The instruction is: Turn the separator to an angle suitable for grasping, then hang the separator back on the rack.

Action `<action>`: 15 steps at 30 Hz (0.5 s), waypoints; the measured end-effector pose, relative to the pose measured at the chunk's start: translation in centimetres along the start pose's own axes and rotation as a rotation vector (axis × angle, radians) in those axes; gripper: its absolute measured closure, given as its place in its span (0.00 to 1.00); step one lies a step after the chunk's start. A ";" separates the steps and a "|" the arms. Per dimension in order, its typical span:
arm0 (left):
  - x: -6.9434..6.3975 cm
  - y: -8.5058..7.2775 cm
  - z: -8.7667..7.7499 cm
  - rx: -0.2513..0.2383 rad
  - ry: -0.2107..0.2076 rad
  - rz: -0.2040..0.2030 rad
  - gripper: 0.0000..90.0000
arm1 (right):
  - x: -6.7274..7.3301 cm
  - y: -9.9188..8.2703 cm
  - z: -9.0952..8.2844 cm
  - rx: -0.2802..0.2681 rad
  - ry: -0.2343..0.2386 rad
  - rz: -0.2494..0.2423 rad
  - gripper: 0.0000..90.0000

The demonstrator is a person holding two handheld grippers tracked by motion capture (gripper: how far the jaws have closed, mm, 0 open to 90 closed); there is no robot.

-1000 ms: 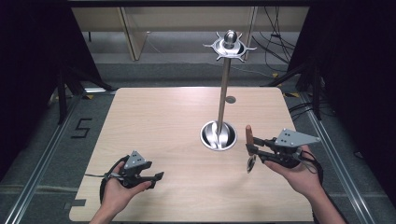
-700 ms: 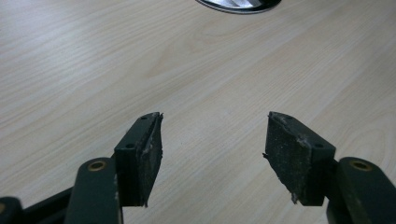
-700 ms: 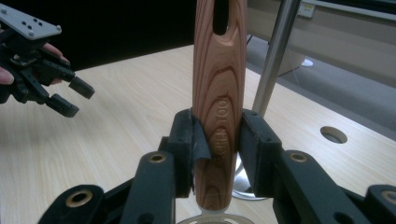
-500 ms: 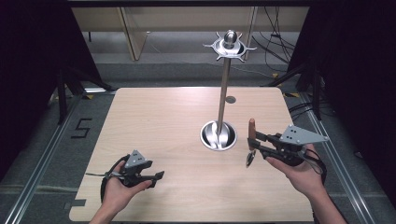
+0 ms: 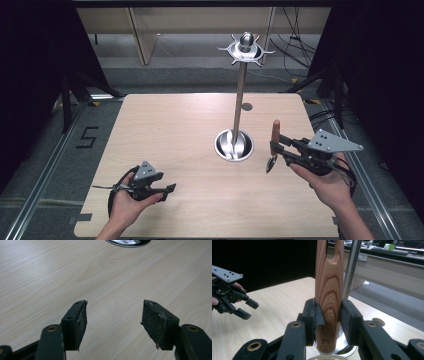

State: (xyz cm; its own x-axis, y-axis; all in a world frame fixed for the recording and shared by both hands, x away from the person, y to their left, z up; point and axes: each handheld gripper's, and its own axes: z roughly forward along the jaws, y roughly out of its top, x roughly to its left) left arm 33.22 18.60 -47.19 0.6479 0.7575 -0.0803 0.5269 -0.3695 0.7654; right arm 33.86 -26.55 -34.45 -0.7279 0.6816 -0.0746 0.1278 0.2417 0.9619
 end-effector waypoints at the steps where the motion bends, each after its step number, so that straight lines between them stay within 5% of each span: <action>1: 0.0 0.0 -0.1 0.010 -0.009 0.005 0.40 | 0.1 0.1 -0.1 0.010 0.009 0.013 0.76; 13: 0.0 0.0 0.0 -0.001 0.005 -0.010 0.40 | 0.1 0.8 -0.3 -0.018 -0.012 -0.006 0.76; 15: -0.1 0.0 -0.1 -0.003 0.006 -0.009 0.40 | 0.3 1.0 -0.4 -0.009 0.000 0.024 0.76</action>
State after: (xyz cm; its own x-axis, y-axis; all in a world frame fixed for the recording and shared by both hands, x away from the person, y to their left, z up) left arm 33.09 18.61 -47.14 0.6397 0.7641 -0.0834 0.5309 -0.3608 0.7668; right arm 33.49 -26.42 -33.42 -0.7247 0.6871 -0.0516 0.1393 0.2194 0.9657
